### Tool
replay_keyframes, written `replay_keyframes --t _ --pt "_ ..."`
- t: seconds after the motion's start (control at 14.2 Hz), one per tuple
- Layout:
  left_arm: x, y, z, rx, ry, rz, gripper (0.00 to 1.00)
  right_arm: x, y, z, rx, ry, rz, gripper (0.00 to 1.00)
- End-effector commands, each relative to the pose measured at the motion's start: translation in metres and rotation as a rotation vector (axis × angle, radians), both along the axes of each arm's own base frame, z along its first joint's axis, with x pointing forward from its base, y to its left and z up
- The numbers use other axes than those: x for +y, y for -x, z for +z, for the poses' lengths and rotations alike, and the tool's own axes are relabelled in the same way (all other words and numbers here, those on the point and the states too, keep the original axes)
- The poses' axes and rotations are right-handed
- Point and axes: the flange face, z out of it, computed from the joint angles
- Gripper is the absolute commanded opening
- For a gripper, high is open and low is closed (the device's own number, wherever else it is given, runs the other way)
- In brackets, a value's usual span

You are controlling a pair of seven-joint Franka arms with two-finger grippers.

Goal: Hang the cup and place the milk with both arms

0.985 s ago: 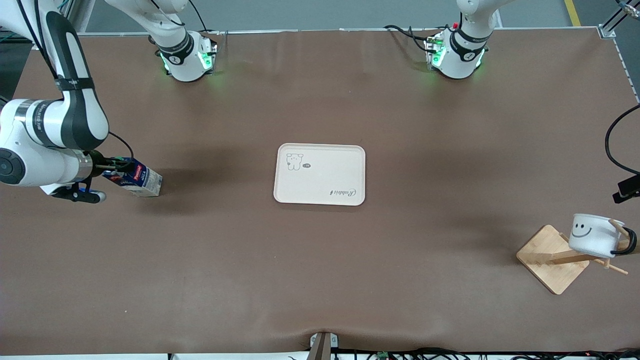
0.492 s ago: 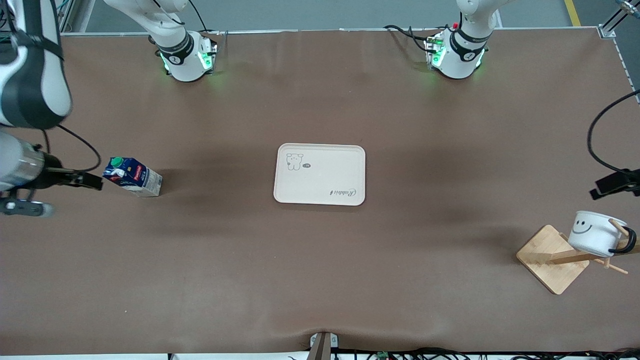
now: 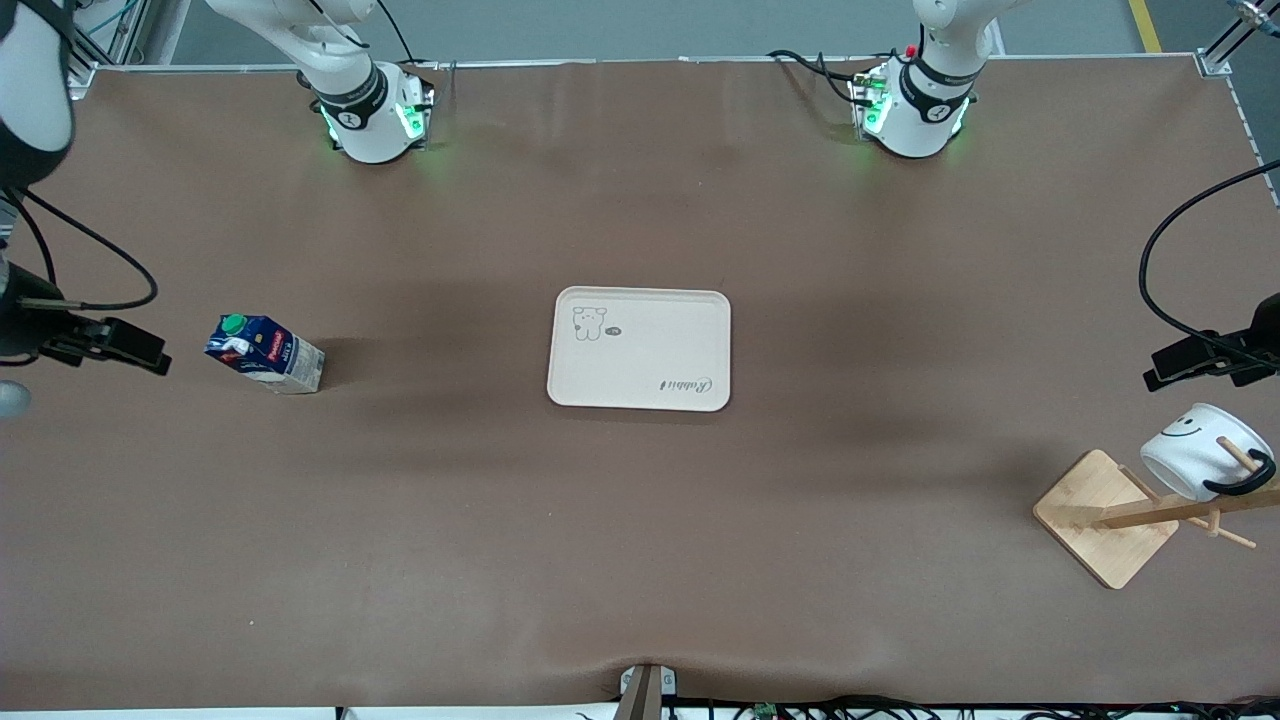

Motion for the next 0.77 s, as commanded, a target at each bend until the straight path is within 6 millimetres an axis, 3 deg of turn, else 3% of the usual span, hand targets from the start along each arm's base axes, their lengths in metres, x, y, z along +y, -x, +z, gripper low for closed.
replay_keyframes --t 0.0,0.14,0.35,0.56,0.7 --pt "-0.012 0.009 0.015 0.005 -0.044 -0.031 1.00 -0.009 0.031 0.030 0.006 -0.016 -0.014 1.00" --pt "-0.026 0.017 0.033 -0.022 -0.074 -0.051 1.00 -0.022 0.056 0.028 0.024 -0.026 -0.007 1.00" --pt "-0.051 0.031 0.043 -0.013 -0.107 -0.079 1.00 -0.031 0.097 0.018 0.008 -0.053 0.015 1.00" --pt "-0.063 0.056 0.045 0.013 -0.133 -0.088 1.00 -0.032 0.103 0.018 0.011 -0.058 0.097 1.00" --pt "-0.069 0.072 0.050 0.012 -0.120 -0.090 1.00 -0.027 0.102 0.039 -0.031 -0.051 0.108 1.00"
